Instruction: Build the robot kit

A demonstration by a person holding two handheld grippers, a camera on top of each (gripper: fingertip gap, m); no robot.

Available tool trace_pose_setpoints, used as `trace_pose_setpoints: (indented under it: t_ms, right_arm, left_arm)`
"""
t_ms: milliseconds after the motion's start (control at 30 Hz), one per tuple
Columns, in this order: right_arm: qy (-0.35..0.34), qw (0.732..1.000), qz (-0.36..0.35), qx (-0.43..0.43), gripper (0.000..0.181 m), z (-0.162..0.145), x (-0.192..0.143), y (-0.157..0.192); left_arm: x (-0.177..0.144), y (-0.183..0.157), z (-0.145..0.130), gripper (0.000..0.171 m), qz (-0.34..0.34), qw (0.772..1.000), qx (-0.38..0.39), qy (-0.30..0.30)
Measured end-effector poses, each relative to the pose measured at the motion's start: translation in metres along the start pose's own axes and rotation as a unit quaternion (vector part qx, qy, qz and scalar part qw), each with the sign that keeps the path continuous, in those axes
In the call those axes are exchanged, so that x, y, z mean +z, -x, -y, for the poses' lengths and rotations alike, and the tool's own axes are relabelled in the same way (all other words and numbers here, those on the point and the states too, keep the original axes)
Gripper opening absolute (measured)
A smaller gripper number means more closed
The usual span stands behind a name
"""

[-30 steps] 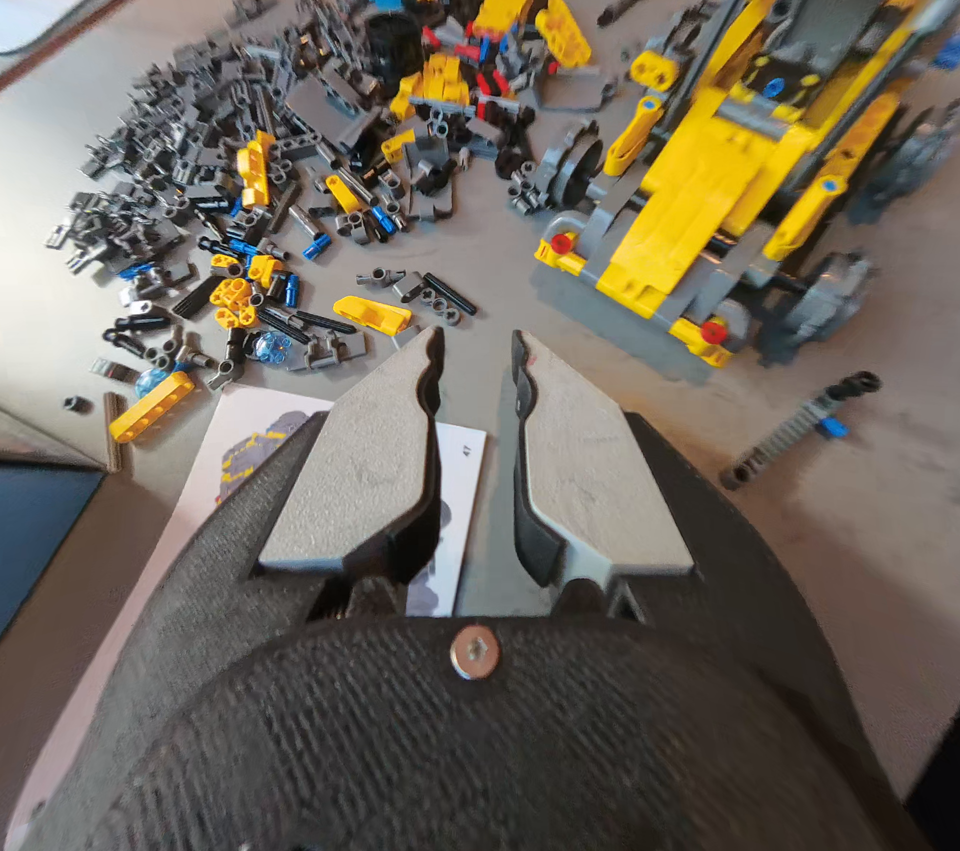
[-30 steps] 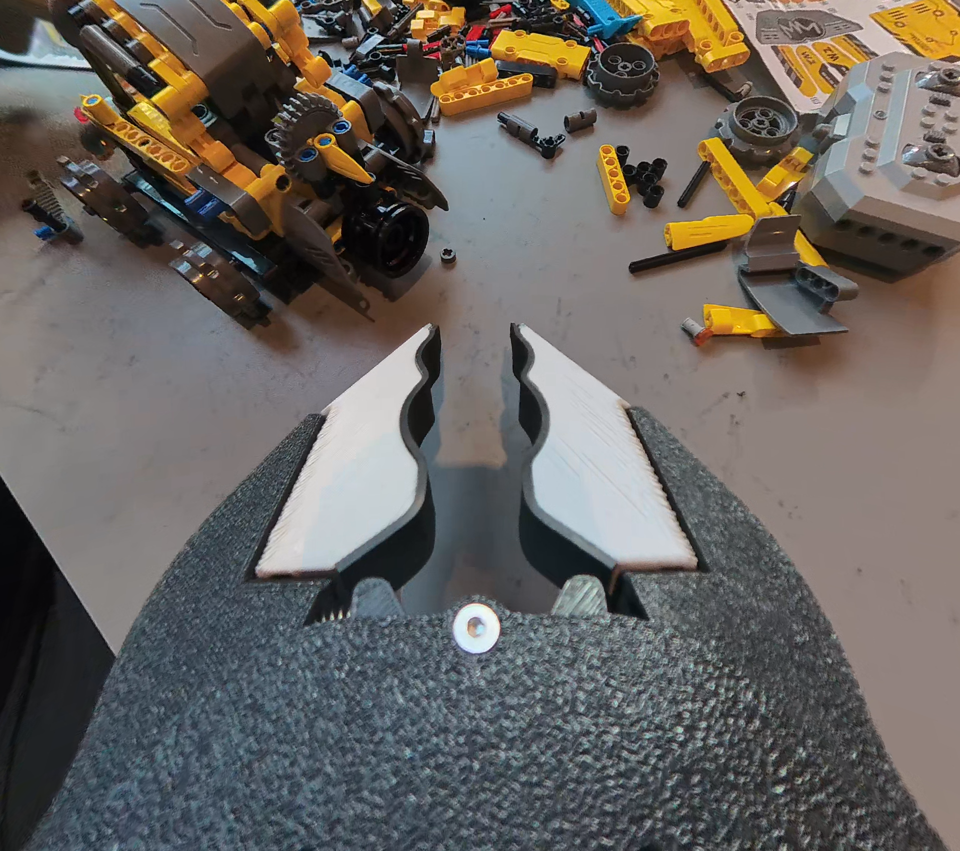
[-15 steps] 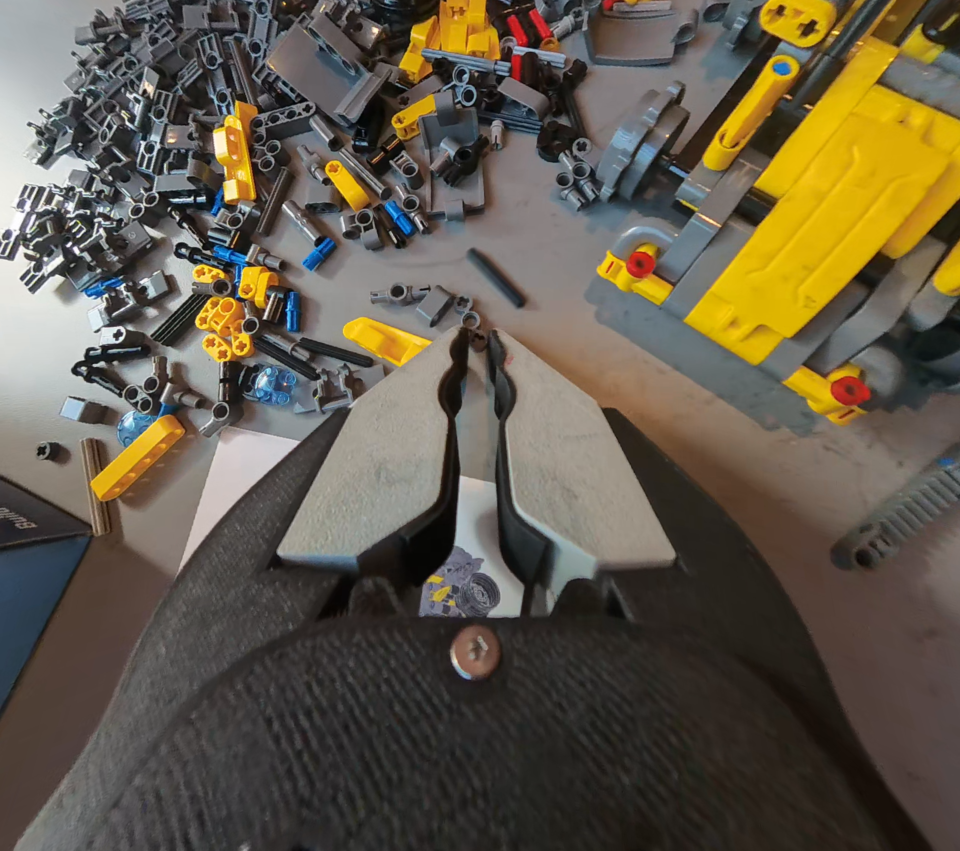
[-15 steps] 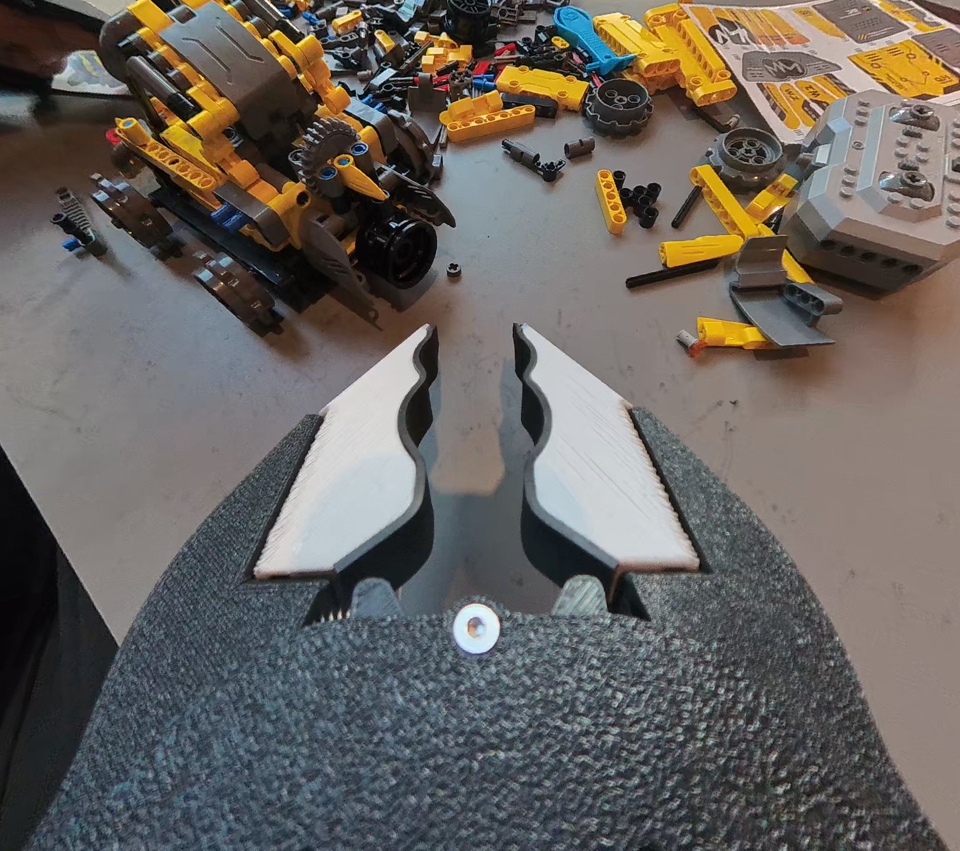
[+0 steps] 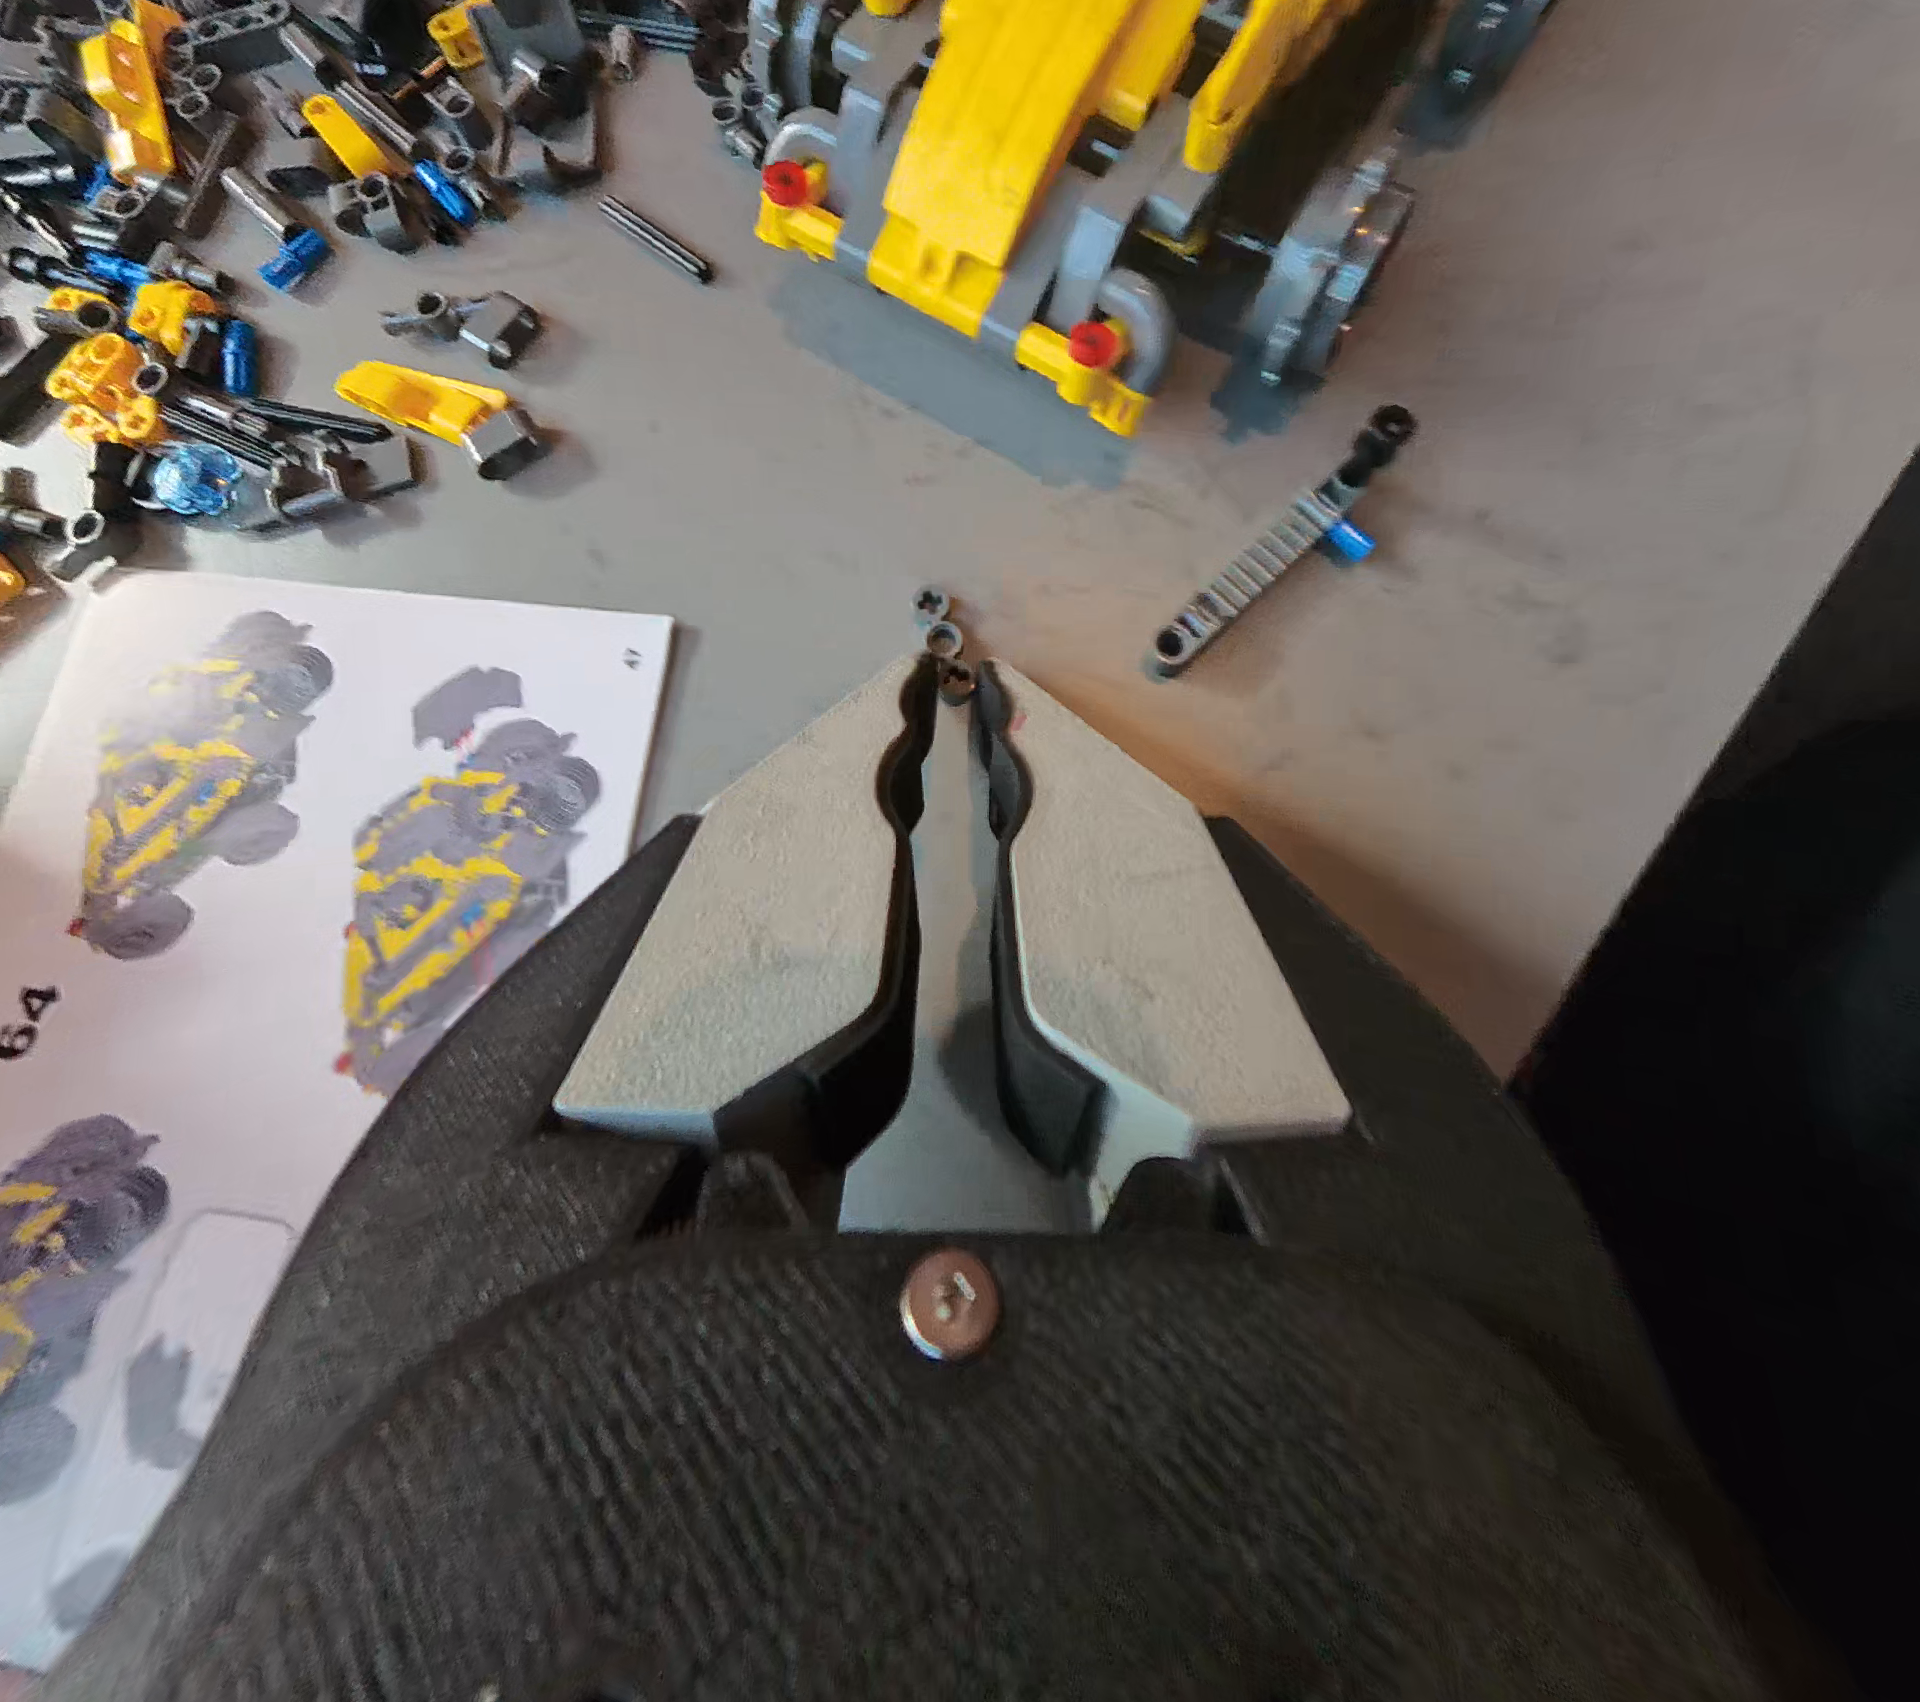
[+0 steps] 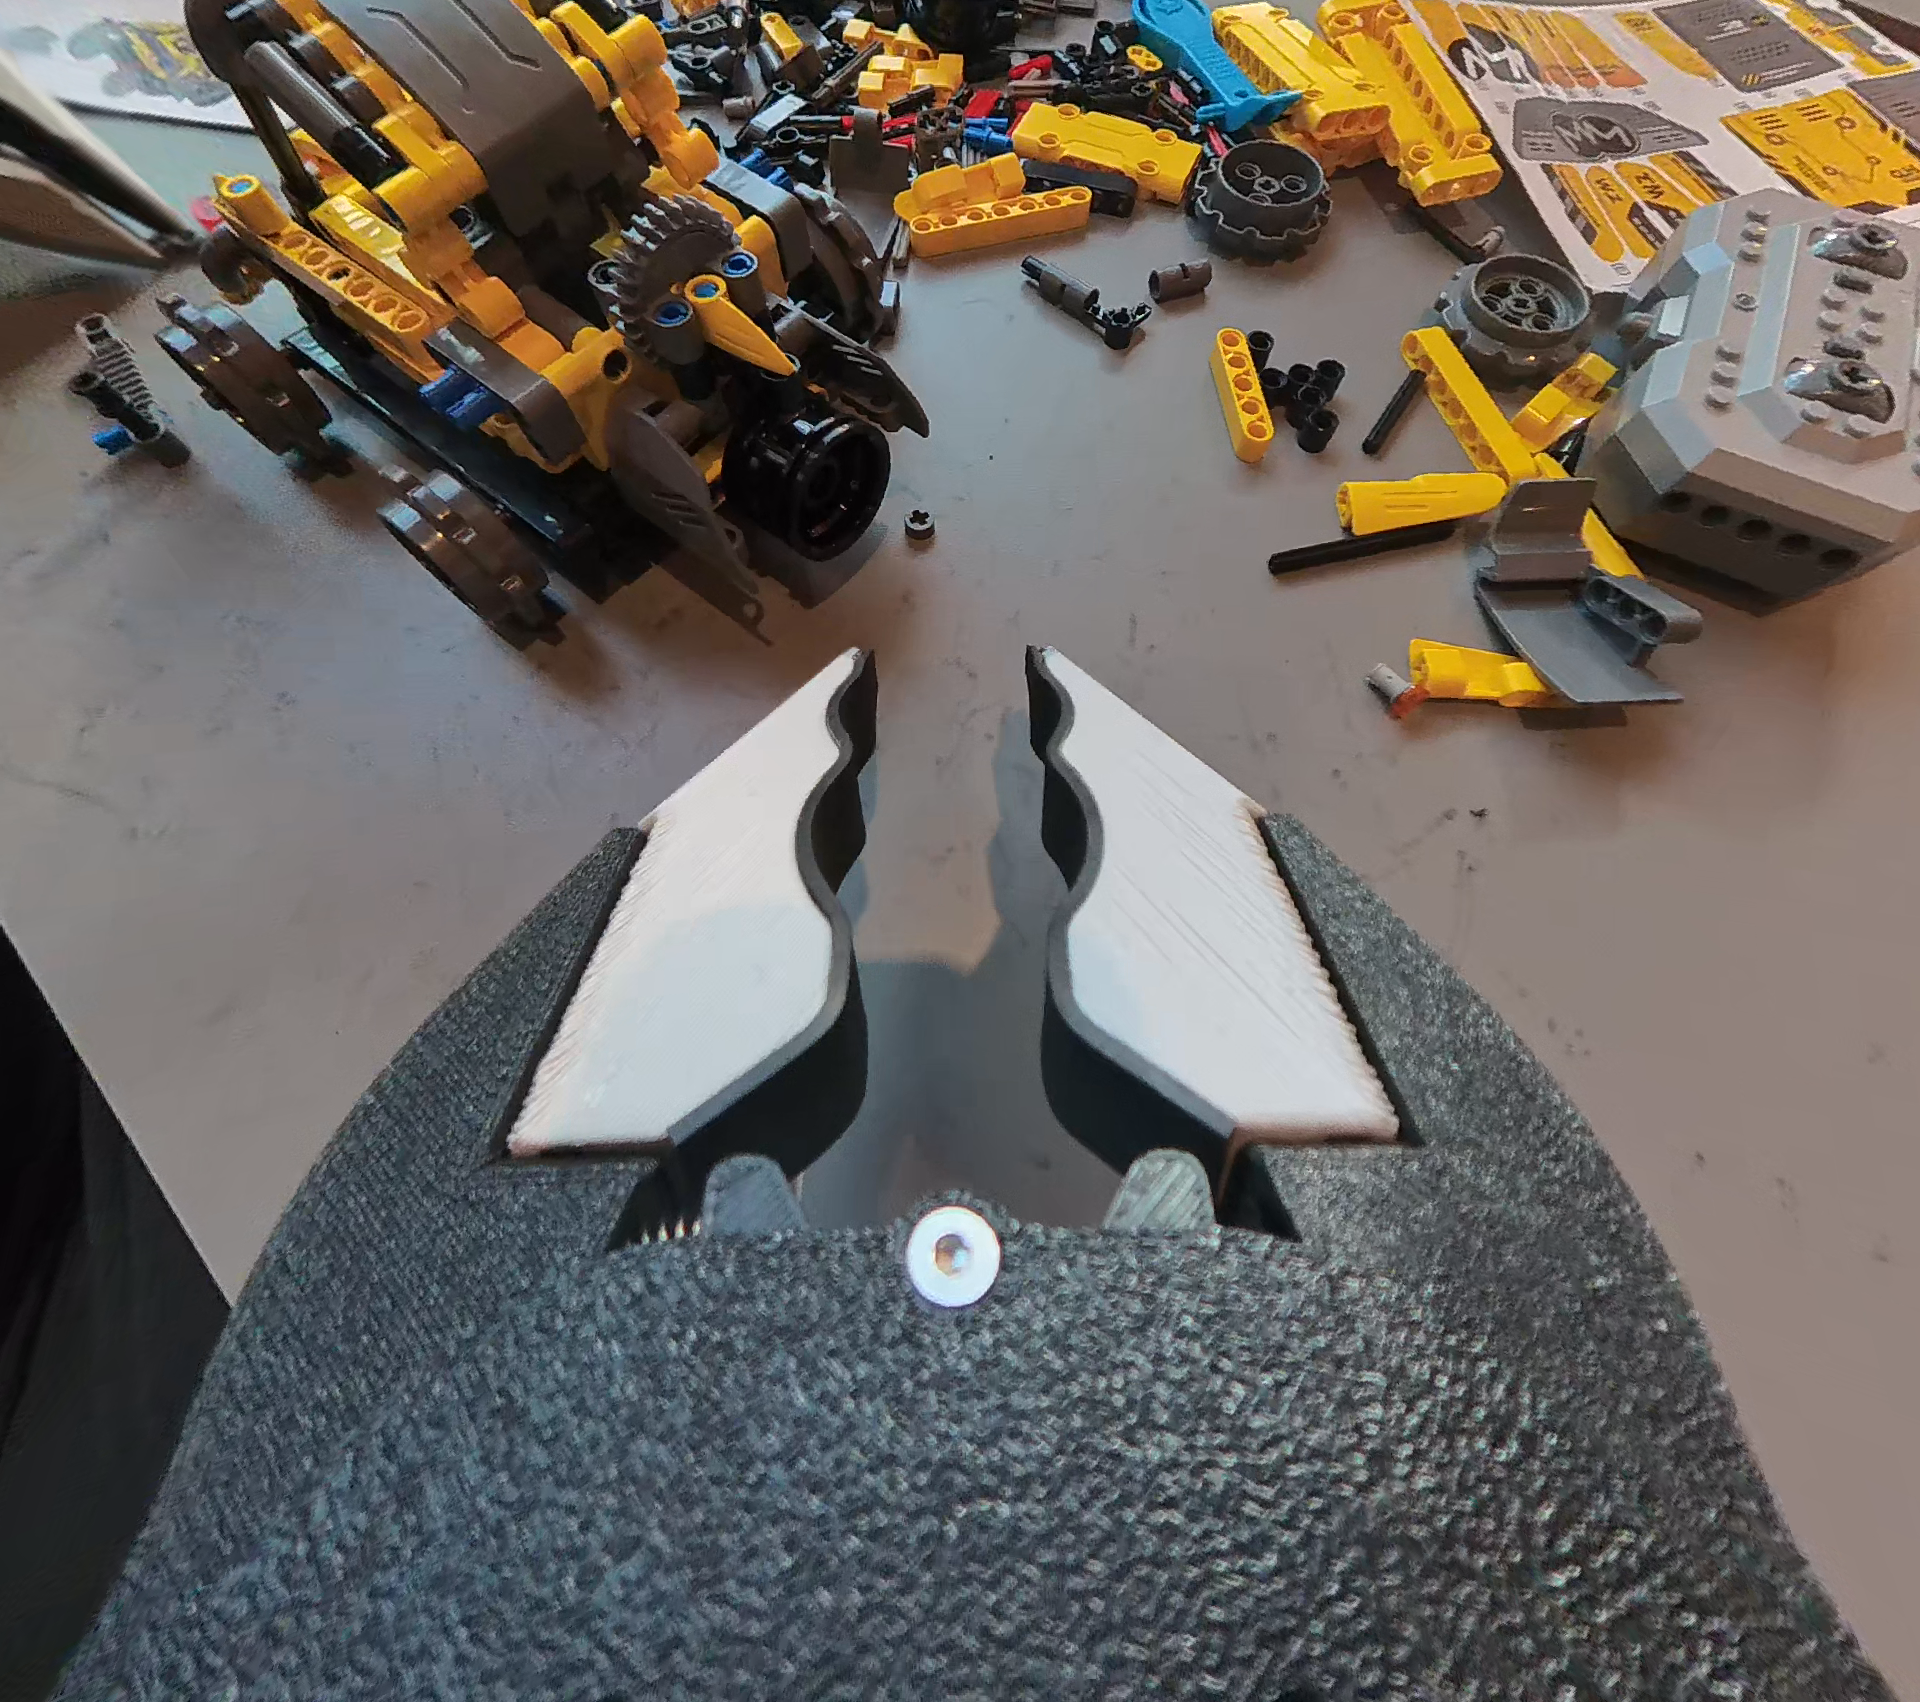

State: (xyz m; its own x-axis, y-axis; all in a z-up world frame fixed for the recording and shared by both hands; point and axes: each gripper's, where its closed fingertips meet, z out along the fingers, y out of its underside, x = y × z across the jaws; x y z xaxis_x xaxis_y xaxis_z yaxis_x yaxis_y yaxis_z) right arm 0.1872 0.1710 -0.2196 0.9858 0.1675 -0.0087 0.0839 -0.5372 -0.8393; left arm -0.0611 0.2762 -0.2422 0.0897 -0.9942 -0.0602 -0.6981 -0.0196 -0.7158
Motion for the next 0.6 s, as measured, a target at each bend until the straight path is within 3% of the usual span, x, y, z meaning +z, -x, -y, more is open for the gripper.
trace_pose_setpoints:
  t_ms: [267,367,600]
  right_arm:
    - [0.026,1.0,-0.01,-0.015,0.027,-0.006,0.005,0.0]
    - [0.032,0.999,-0.01,-0.015,0.027,-0.008,0.006,0.0]
    - [0.04,0.999,-0.01,-0.012,0.025,-0.01,0.008,0.0]
  left_arm:
    - [-0.007,-0.01,-0.004,0.007,0.048,0.997,0.052,-0.006]
    - [-0.008,-0.008,-0.002,0.028,0.059,0.997,0.056,-0.014]
    - [-0.013,-0.011,0.003,0.036,0.058,0.995,0.067,-0.038]
